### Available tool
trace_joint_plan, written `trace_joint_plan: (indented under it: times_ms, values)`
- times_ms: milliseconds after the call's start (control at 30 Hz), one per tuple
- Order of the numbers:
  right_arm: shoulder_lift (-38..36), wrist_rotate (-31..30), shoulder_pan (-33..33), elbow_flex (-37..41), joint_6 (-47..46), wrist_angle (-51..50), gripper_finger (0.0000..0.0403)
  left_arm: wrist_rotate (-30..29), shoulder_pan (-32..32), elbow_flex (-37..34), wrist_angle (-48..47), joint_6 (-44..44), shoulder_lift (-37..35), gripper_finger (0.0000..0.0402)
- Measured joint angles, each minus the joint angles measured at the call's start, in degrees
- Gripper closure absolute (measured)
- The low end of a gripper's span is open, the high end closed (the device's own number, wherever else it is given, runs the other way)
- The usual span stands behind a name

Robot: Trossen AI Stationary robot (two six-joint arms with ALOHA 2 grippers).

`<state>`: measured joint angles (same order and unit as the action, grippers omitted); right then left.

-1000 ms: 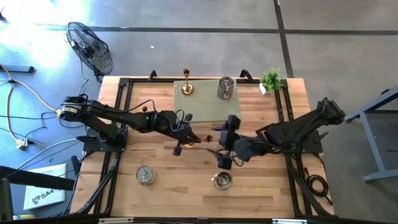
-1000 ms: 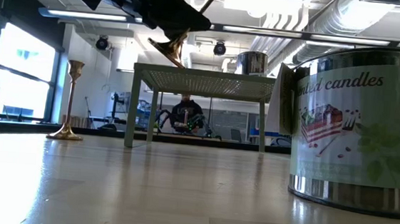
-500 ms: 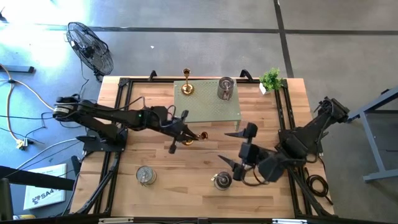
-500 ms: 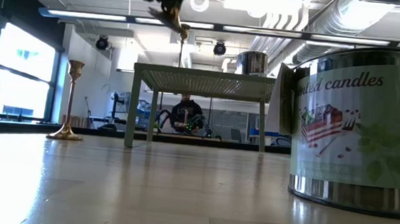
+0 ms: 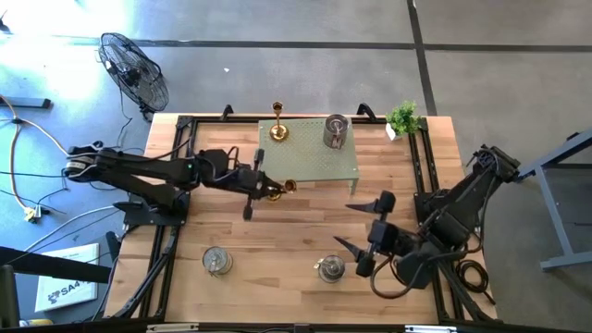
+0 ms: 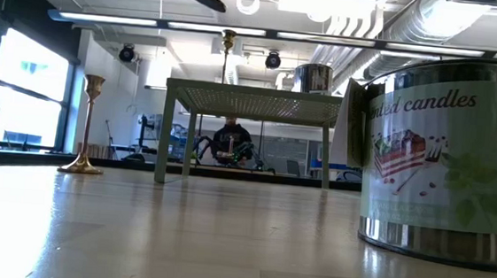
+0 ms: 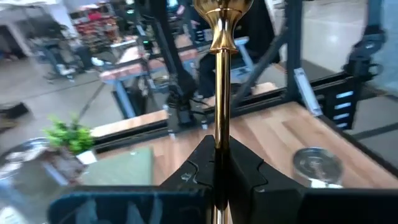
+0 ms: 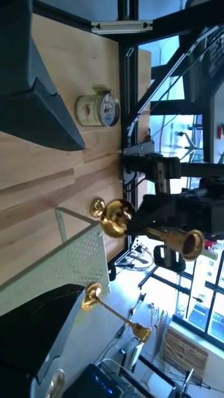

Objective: Pick & Place candle stick holders
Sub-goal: Put the bottom gold candle holder on the shelf

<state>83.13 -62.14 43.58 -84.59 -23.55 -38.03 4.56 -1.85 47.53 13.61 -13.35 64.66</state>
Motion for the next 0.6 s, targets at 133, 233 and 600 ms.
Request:
trace_joint_plan:
  times_ms: [133, 233, 600]
  values:
    - [0.0, -1.26, 0.72, 1.64, -2.09, 0.17, 0.0041, -3.43, 0.02, 0.0, -0.22, -0.14, -1.79, 0.0394]
    - [0.02, -1.21, 0.89, 3.48, -4.38, 0.19, 0.0041, -5.47, 0.02, 0.0, -0.04, -1.29, -3.61, 0.0394]
    - [0.02, -1.59, 0.85, 8.19, -6.51, 3.03, 0.004, 1.23, 8.74, 0.0, 0.02, 2.0, -10.76, 0.0394]
